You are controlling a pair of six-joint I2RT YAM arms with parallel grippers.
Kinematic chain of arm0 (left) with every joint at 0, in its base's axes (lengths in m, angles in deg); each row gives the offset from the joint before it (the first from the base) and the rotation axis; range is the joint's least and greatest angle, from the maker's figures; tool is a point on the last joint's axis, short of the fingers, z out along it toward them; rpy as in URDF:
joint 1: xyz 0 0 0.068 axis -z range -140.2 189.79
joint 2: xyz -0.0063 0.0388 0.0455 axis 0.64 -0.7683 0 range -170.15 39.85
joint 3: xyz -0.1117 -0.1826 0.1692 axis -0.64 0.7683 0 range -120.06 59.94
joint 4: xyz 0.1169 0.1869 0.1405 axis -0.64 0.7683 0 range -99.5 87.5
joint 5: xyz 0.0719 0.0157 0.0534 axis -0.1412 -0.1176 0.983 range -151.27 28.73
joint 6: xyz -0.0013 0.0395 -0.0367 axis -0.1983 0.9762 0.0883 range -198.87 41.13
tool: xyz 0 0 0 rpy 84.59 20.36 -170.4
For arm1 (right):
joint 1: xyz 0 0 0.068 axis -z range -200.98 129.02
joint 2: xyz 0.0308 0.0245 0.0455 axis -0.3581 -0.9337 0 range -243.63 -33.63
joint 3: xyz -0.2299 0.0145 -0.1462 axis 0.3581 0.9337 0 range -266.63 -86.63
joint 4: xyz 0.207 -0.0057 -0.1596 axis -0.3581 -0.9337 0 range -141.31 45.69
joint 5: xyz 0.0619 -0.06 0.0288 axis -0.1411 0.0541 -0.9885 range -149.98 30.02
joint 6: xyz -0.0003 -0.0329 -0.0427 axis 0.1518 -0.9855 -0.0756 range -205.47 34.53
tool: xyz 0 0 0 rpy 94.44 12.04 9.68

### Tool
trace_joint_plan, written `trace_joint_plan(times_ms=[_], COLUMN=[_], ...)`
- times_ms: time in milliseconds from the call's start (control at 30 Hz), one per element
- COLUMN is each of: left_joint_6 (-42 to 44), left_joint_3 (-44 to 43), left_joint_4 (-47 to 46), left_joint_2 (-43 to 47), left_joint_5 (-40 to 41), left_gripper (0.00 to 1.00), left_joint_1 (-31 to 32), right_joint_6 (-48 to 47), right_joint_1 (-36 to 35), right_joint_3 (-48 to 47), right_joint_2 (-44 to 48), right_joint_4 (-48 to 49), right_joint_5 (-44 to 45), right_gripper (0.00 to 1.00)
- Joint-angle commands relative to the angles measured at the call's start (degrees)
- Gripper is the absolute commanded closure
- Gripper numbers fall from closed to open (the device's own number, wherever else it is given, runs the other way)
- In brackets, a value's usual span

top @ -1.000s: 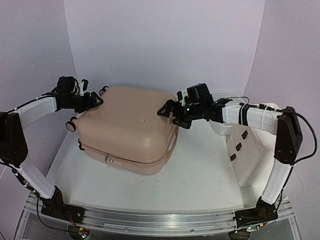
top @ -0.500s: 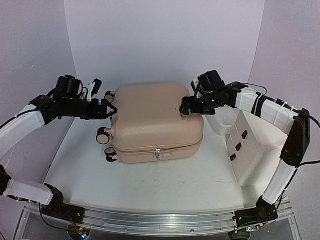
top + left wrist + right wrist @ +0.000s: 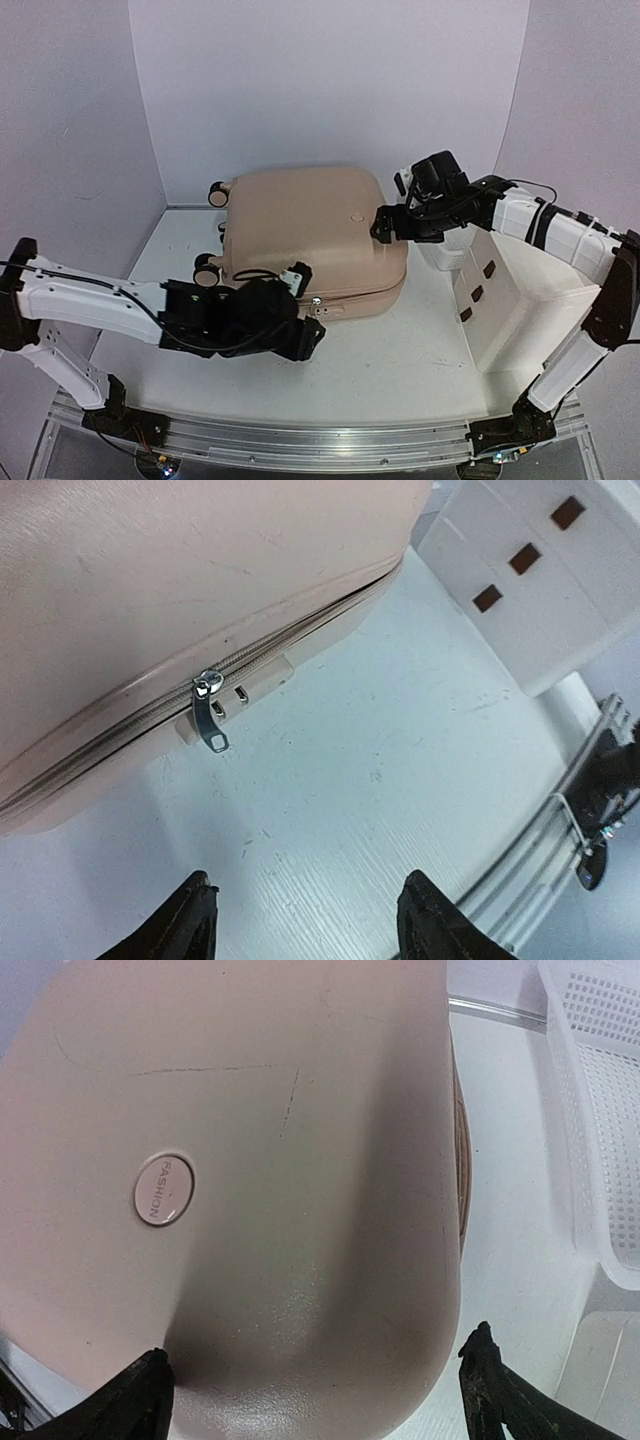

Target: Open, take out, and arrange the luggage

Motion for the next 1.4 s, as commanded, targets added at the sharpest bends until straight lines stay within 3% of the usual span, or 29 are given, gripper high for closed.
trace_joint_plan(times_ms=[0,100,300,533,700,900,1133,1367], left_joint_6=[-10.20,-12.93,-18.44,-21.01,-19.74,-15.48,-12.27,-12.36], left_joint_3=[-7.84,-12.11,-19.46,-21.89,-19.80,-21.10,-21.21,-19.73], left_joint_4=[-1.91,-0.30,4.63,9.10,11.60,11.34,7.50,7.40], left_joint_2=[-9.82,-15.61,-25.99,-28.27,-25.97,-25.93,-27.03,-25.60], left_joint_5=[15.34,17.97,14.22,14.47,17.69,19.17,19.11,22.36], left_gripper=[0.40,0.43,0.48,0.49,0.41,0.39,0.54,0.86], left_joint_1=[0.85,0.67,-3.14,-3.49,-3.74,-5.21,-5.64,-6.05], right_joint_6=[-1.47,-1.01,-0.89,-1.52,-1.59,-1.33,-0.89,-0.80], right_joint_1=[0.08,0.08,0.08,0.08,0.08,0.08,0.05,0.08], right_joint_3=[1.61,3.76,6.27,8.42,9.73,10.48,10.95,12.12], right_joint_2=[3.21,5.11,8.85,12.27,13.44,13.50,13.94,14.71], right_joint_4=[0.54,2.24,3.55,3.95,4.28,5.02,5.40,5.40], right_joint_5=[0.72,0.17,-0.11,0.37,0.18,-0.64,-0.65,0.11], right_gripper=[0.02,0.02,0.02,0.02,0.02,0.02,0.02,0.02])
